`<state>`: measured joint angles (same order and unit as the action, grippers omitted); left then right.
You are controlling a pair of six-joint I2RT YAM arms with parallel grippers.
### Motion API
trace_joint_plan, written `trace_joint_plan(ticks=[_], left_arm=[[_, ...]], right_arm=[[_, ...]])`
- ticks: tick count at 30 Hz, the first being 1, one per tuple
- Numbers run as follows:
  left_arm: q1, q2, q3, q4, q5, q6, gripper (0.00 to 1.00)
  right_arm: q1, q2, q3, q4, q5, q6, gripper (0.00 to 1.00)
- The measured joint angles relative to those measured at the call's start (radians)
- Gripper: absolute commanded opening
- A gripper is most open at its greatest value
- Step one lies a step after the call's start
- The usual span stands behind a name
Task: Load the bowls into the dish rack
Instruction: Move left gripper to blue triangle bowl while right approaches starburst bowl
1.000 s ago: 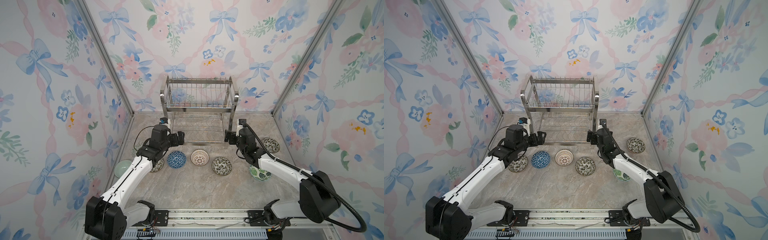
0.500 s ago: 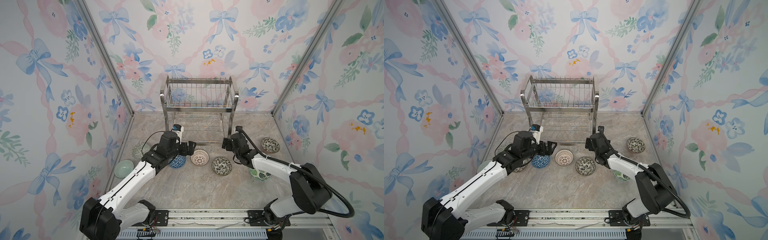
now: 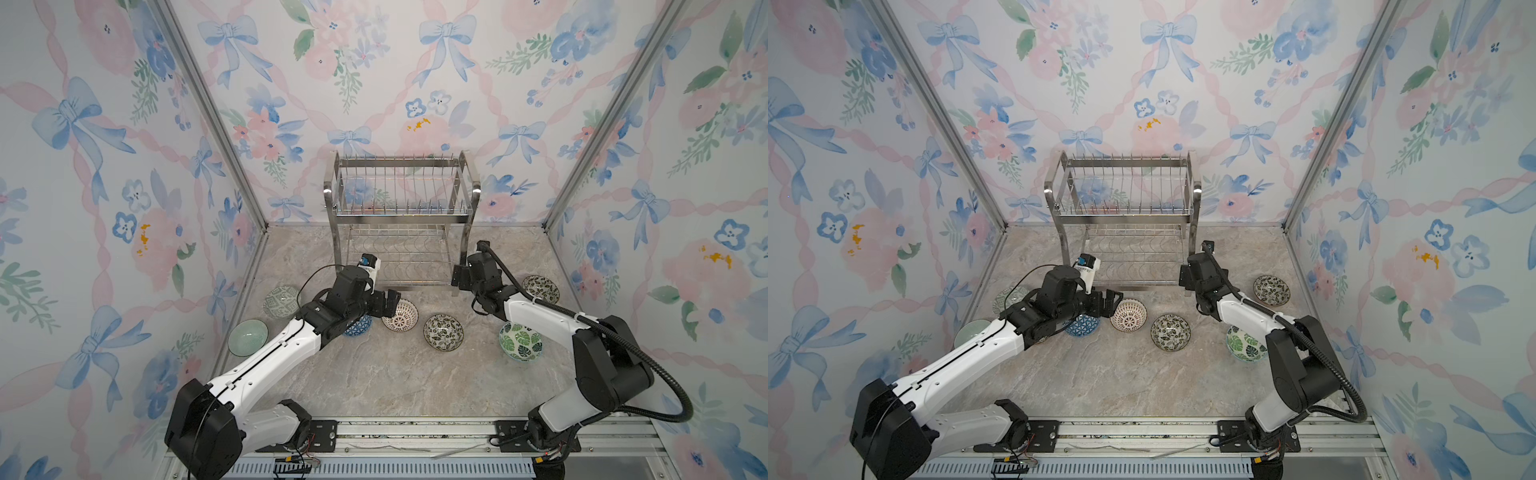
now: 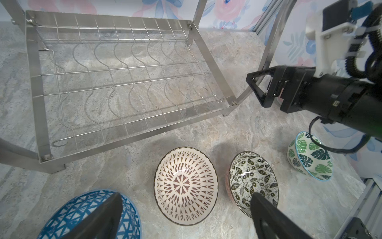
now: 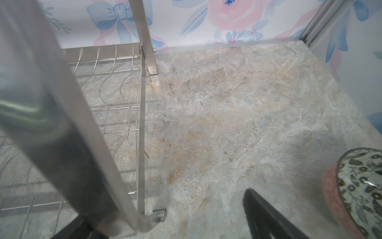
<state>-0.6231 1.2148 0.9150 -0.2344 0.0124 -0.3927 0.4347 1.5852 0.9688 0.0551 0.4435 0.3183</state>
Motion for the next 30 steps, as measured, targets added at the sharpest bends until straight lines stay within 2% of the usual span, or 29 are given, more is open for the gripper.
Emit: trace_joint_plan(ticks=[5,13,19,22,26,30], left_arm=[[-0.032,0.026,0.02,0.0,-0.052,0.031,0.98],[-0.033,0.03,0.033,0.001,-0.178,0.092,0.98],[-0.023,0.034,0.047,0.003,-0.209,0.112,0.98],[0.002,0.027,0.047,-0.001,-0.17,0.111,0.98],[0.051,0.011,0.045,-0.03,-0.09,0.08,0.98],[0.147,-0.039,-0.011,-0.058,0.025,0.02,0.98]], right_arm=[[0.019,-0.008,0.011,-0.042,0.031,0.001,0.97],[0.156,-0.052,0.039,-0.232,0.251,-0.005,0.97],[0.205,-0.069,0.098,-0.399,0.33,-0.006,0.96],[0.221,-0.109,0.081,-0.422,0.308,-0.005,0.96],[0.235,-0.199,0.037,-0.424,0.203,0.026,0.97],[0.271,-0.222,0.041,-0.438,0.111,0.09,0.96]])
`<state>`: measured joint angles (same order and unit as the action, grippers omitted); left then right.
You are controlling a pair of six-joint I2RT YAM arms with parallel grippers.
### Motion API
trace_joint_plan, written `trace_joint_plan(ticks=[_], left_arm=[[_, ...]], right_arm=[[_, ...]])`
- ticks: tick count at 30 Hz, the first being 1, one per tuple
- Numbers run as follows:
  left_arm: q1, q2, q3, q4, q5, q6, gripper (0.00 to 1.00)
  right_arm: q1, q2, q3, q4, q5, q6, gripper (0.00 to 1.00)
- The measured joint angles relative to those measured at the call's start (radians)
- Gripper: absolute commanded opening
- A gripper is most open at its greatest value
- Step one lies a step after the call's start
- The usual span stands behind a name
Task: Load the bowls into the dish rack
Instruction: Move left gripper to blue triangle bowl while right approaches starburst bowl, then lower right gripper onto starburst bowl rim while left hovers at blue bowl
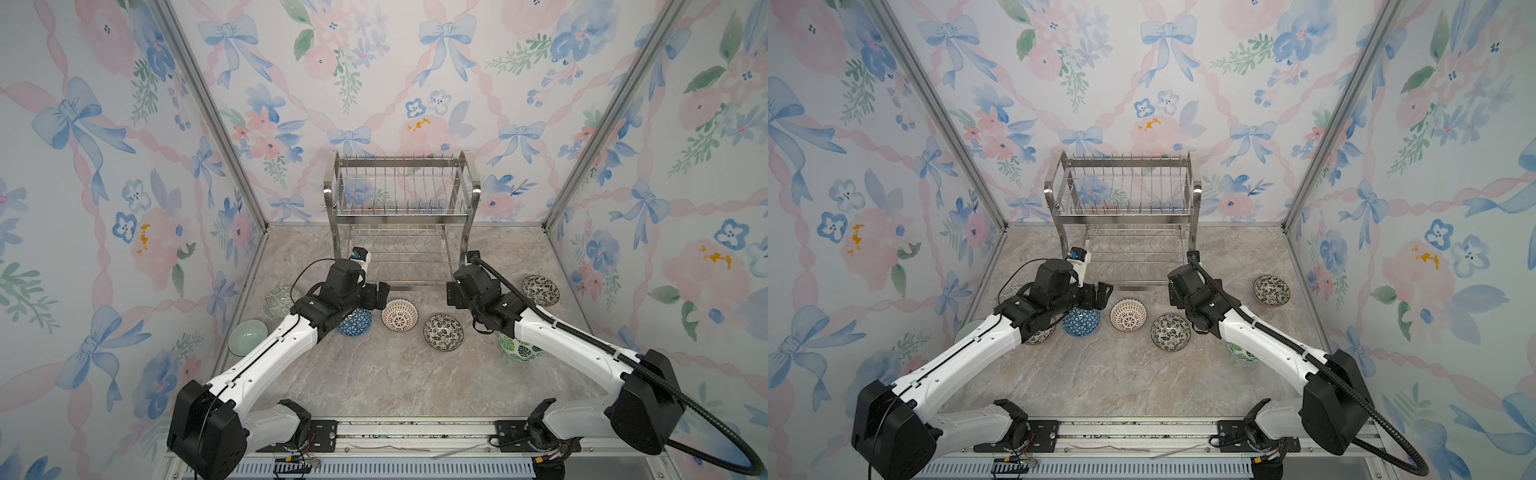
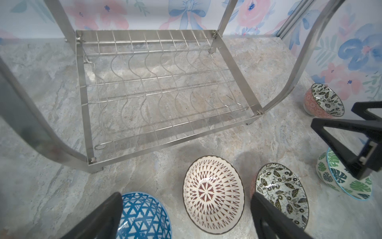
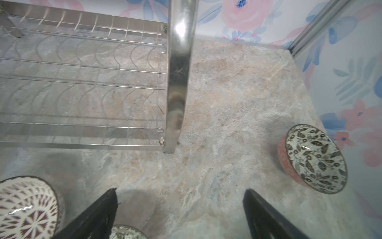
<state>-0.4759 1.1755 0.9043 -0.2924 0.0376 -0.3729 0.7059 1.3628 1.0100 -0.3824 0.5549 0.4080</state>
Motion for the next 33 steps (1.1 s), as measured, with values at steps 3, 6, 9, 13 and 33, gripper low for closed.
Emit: trace_joint_plan(ticks=[3,6,9,13,33], left_arm=[[0.05,-0.054,-0.055,-0.021,0.075,-0.041,0.98],[0.109,-0.097,-0.094,-0.032,0.193,-0.087,0.98],[0.208,-0.121,-0.13,-0.034,0.309,-0.137,0.98],[0.298,-0.156,-0.163,-0.047,0.417,-0.194,0.98],[0.439,-0.264,-0.363,0.003,0.61,-0.399,0.98]], right_arm=[[0.048,0.043,0.039,-0.034,-0.045,0.046,0.96],[0.098,0.115,0.096,-0.056,-0.083,0.091,0.96],[0.148,0.175,0.143,-0.064,-0.119,0.139,0.96],[0.21,0.246,0.205,-0.072,-0.149,0.206,0.97],[0.302,0.571,0.481,-0.102,-0.237,0.32,0.7]])
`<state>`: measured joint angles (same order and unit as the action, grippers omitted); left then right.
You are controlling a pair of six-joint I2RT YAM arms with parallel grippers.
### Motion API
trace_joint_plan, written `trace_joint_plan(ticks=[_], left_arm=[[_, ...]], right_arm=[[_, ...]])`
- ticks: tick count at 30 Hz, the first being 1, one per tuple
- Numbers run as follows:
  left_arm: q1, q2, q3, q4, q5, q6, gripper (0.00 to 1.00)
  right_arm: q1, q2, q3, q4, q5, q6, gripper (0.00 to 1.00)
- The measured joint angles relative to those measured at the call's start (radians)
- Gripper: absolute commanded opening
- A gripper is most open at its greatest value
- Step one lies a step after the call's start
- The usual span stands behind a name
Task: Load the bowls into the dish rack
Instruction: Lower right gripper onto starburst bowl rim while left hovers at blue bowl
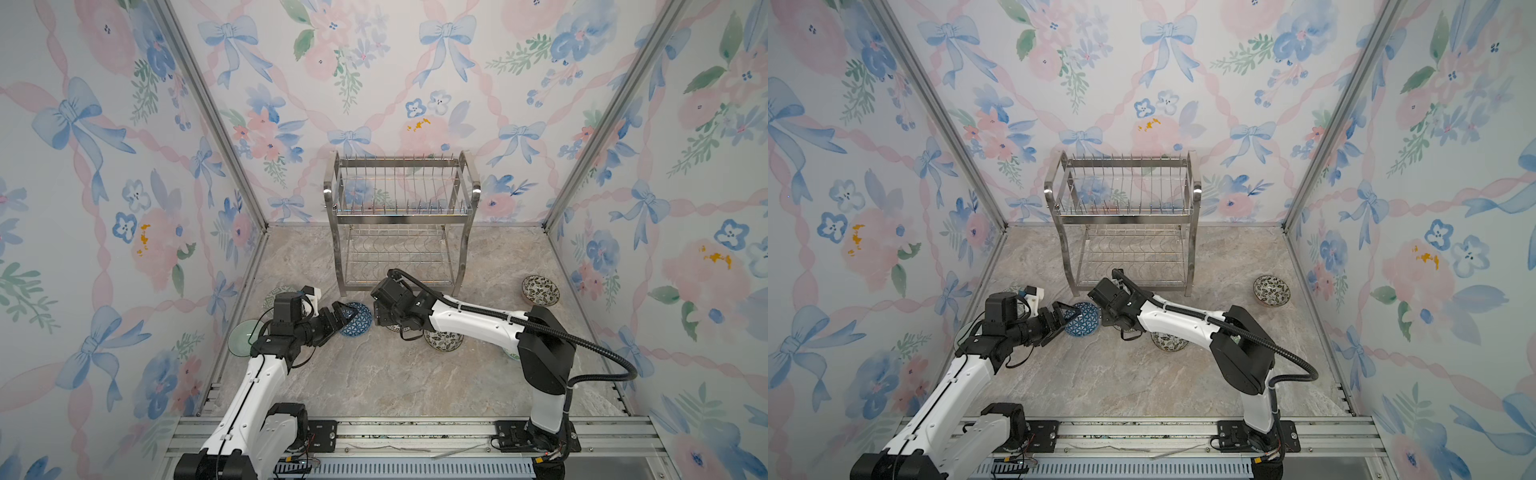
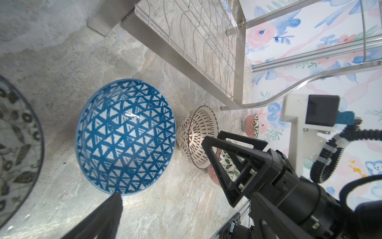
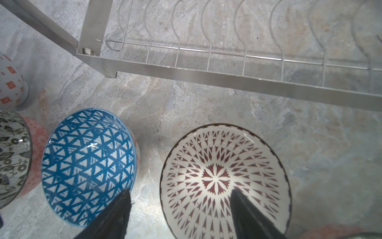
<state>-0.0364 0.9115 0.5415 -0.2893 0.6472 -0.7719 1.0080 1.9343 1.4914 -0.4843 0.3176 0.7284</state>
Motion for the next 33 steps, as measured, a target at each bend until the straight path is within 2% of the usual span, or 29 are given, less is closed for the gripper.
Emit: trace_joint_plan(ticks=[11,15,18,30,33], left_arm=[[0.005,0.003,0.0,0.033,0.001,0.0,0.98],[0.005,0.008,0.0,0.033,0.001,0.001,0.98],[0.005,0.009,0.0,0.034,0.001,0.001,0.98],[0.004,0.011,0.0,0.034,-0.034,0.006,0.98],[0.004,0.028,0.0,0.034,-0.043,0.009,0.98]], right_arm=[[0.0,0.073,0.027,-0.03,-0.018,-0.011,0.64],[0.0,0.092,0.042,-0.03,-0.035,-0.015,0.6],[0.0,0.098,0.053,-0.033,-0.038,-0.025,0.53],[0.0,0.143,0.065,-0.042,-0.038,-0.041,0.43],[0.0,0.154,0.066,-0.045,-0.045,-0.05,0.37]])
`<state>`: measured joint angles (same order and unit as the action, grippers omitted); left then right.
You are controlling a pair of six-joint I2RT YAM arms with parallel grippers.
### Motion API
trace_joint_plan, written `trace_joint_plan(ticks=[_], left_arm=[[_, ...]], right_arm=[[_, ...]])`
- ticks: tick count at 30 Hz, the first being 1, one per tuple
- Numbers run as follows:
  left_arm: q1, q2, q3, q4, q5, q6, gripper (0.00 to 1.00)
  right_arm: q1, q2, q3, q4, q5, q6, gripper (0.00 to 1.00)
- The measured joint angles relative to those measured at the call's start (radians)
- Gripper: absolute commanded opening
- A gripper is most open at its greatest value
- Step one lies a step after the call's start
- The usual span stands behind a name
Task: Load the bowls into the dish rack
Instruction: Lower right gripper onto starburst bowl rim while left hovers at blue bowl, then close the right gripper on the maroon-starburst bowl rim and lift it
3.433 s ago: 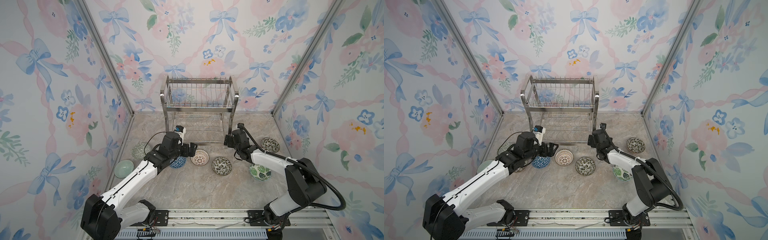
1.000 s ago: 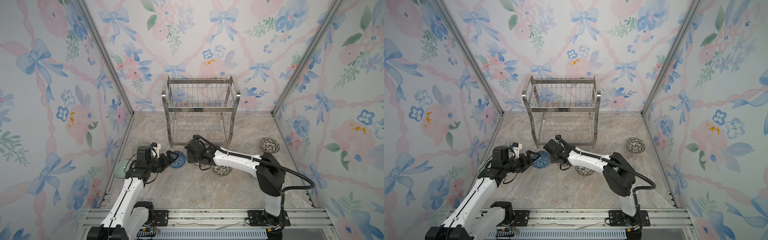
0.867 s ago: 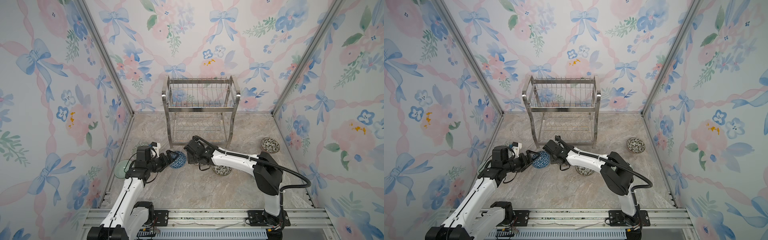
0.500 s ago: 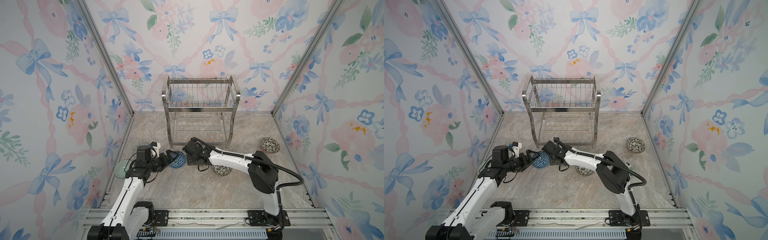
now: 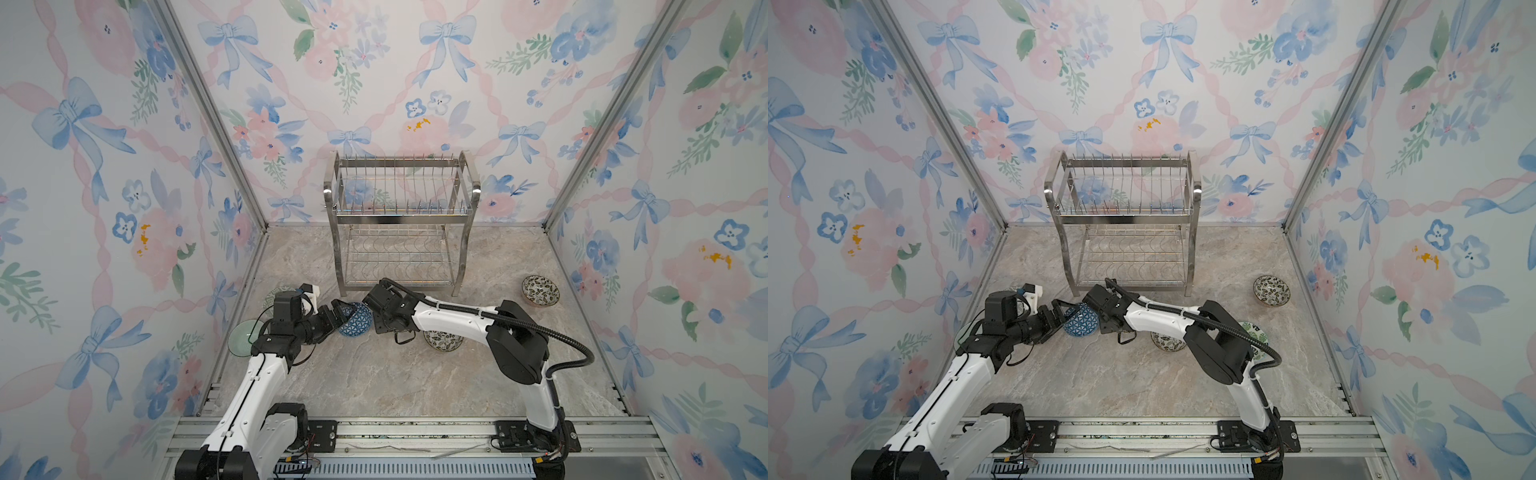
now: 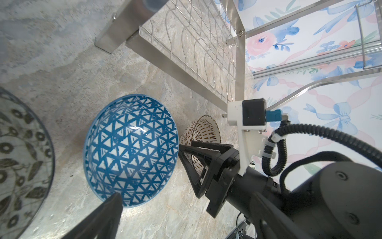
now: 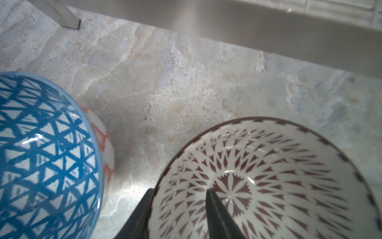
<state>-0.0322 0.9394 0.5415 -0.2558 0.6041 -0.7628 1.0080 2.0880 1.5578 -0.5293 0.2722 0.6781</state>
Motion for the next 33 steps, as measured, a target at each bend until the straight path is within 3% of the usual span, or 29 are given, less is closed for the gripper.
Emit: trace_joint_plan(ticks=[13,23,33], left_arm=[[0.0,0.02,0.001,0.0,-0.005,0.002,0.98],[0.0,0.02,0.011,0.0,-0.024,0.003,0.98],[-0.001,0.065,0.112,0.008,-0.023,0.048,0.98]], right_arm=[[-0.007,-0.016,0.013,-0.024,0.037,-0.043,0.1],[-0.018,-0.082,-0.052,0.021,-0.021,-0.071,0.06],[-0.041,-0.284,-0.241,0.238,-0.14,-0.118,0.04]])
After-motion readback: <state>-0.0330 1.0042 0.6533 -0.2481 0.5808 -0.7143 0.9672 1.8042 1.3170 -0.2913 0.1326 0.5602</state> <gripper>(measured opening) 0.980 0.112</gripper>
